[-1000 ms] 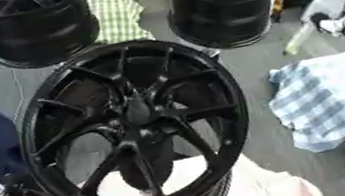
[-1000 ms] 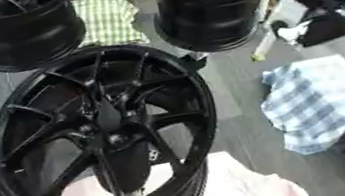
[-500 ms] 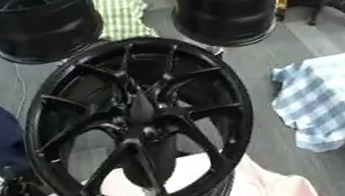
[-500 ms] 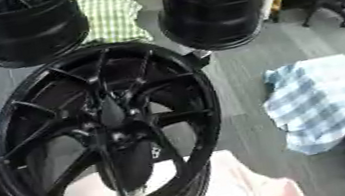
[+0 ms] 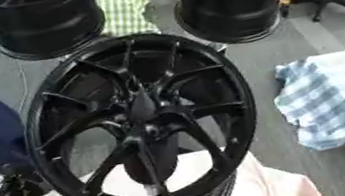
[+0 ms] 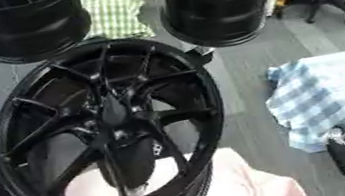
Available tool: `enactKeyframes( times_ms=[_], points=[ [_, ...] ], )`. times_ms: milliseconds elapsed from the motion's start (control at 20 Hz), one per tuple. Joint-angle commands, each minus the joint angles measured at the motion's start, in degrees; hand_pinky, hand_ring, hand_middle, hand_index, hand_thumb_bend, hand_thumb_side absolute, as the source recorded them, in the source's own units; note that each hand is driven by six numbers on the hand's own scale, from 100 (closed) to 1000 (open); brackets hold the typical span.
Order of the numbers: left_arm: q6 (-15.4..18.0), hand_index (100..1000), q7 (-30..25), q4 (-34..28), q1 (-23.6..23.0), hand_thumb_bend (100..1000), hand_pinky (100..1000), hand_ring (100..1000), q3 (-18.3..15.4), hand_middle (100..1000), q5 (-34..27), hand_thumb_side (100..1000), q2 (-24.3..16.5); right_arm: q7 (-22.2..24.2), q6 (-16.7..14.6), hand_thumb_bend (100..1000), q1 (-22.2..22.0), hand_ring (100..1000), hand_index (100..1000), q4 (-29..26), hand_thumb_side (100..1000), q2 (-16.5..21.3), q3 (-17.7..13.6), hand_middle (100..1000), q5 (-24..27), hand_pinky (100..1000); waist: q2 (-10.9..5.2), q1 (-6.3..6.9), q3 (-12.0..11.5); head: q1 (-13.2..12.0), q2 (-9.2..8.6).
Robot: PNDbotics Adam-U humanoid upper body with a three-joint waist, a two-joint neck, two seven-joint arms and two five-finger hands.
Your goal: Pull the pin out of the wheel hub.
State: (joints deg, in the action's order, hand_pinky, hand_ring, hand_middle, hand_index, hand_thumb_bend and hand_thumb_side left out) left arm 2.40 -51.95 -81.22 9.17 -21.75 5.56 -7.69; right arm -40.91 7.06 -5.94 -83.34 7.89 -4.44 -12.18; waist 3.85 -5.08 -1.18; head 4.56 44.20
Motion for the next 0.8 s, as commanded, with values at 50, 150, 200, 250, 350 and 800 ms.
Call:
enactKeyframes(
  times_ms=[50,150,200,250,350,800],
  points=[
    [0.8,789,0.0,-0.3,1.0,100,580,582,0.2,598,-0.1,906,-1.5,-1.9,-1.2,100,0.5,637,864,1.3,467,0.1,0.9,641,0.9,637,-0.06,0.31,-0.1,0.1,-0.37],
    [1.1,789,0.0,0.0,1.1,100,580,582,0.2,598,0.0,905,-1.5,-2.9,-1.9,100,0.5,631,861,2.4,469,-0.2,1.3,634,1.7,634,0.02,0.41,0.0,-0.2,-0.37],
    [1.3,789,0.0,0.1,1.1,100,580,582,0.2,598,0.0,904,-1.5,-3.3,-2.2,100,0.5,627,860,2.7,469,-0.2,1.5,629,2.0,632,0.05,0.45,0.0,-0.4,-0.32],
    [1.5,789,0.0,0.3,1.1,100,580,582,0.2,598,0.0,905,-1.6,-3.6,-2.5,100,0.5,626,860,3.0,470,-0.1,1.7,628,2.2,632,0.10,0.49,0.0,-0.6,-0.21],
    [1.9,789,0.0,0.5,1.1,100,580,583,0.2,598,0.1,902,-1.6,-3.8,-3.0,100,0.4,625,860,3.4,470,0.2,2.3,627,2.7,631,0.16,0.54,0.0,-1.0,-0.11],
    [3.0,789,0.0,1.2,1.4,100,580,583,0.3,599,0.4,901,-1.7,-3.6,-4.0,100,0.3,618,860,4.6,474,1.2,3.6,621,4.1,626,0.38,0.78,-0.2,-3.0,-0.08]
  ],
)
